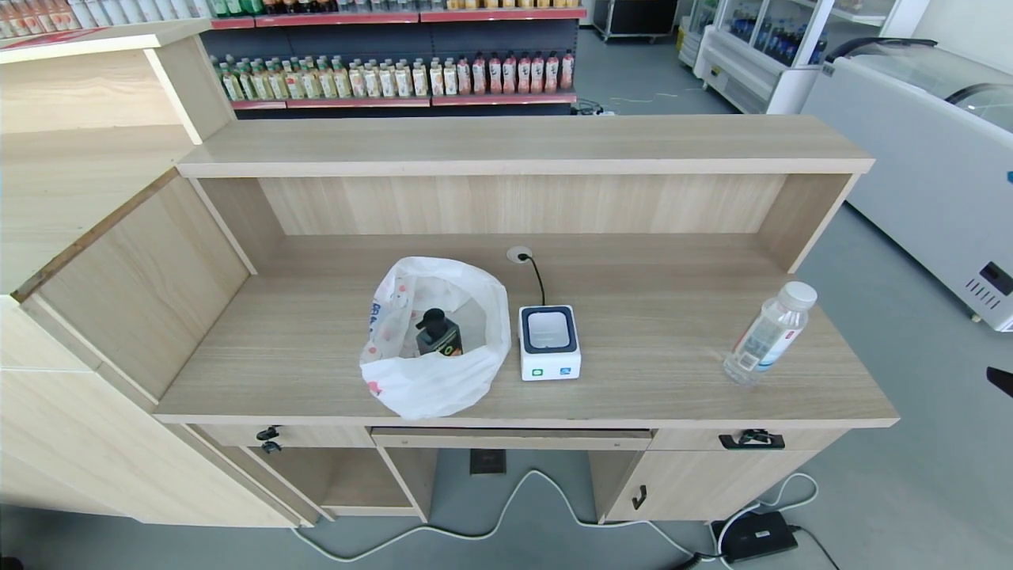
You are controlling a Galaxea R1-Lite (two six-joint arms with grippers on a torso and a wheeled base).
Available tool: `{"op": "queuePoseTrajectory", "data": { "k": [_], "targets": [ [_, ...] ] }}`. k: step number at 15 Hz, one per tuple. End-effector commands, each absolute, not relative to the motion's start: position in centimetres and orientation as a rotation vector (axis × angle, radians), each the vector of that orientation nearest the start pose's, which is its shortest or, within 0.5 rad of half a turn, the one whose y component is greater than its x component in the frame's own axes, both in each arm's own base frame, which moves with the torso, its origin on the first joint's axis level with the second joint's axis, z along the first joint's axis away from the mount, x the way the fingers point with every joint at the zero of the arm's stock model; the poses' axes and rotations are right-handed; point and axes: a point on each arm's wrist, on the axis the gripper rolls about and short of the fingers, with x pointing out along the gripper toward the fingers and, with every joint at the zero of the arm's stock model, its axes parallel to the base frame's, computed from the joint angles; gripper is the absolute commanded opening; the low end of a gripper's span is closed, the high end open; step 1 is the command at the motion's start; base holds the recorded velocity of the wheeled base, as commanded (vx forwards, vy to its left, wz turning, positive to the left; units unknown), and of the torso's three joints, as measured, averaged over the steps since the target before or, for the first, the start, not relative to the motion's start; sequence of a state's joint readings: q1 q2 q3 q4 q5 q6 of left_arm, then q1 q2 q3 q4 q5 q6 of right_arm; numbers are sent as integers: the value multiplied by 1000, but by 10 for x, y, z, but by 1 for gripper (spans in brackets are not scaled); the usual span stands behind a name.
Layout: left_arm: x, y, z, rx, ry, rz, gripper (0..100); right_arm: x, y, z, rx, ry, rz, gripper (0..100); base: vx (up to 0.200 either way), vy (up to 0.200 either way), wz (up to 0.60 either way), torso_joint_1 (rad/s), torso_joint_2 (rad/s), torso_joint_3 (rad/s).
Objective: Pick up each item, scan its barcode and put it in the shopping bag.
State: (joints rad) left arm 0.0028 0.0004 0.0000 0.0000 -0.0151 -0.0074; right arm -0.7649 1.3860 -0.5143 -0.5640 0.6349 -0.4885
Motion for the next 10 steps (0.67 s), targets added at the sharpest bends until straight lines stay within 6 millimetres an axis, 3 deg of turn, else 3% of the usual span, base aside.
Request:
{"op": "queuePoseTrajectory", "data": {
  "k": [1, 7, 10],
  "targets": [
    [-23, 0, 75, -8, 0, -12, 100, 170, -148, 172, -266, 272, -50, 100, 0, 0, 0, 0, 0, 0],
    [-23, 0, 75, -8, 0, -12, 100, 197, -171, 162, -288, 266, -3, 100, 0, 0, 0, 0, 0, 0],
    [-23, 0, 75, -8, 0, -12, 100, 209, -172, 150, -253, 275, 82, 100, 0, 0, 0, 0, 0, 0]
  ]
}}
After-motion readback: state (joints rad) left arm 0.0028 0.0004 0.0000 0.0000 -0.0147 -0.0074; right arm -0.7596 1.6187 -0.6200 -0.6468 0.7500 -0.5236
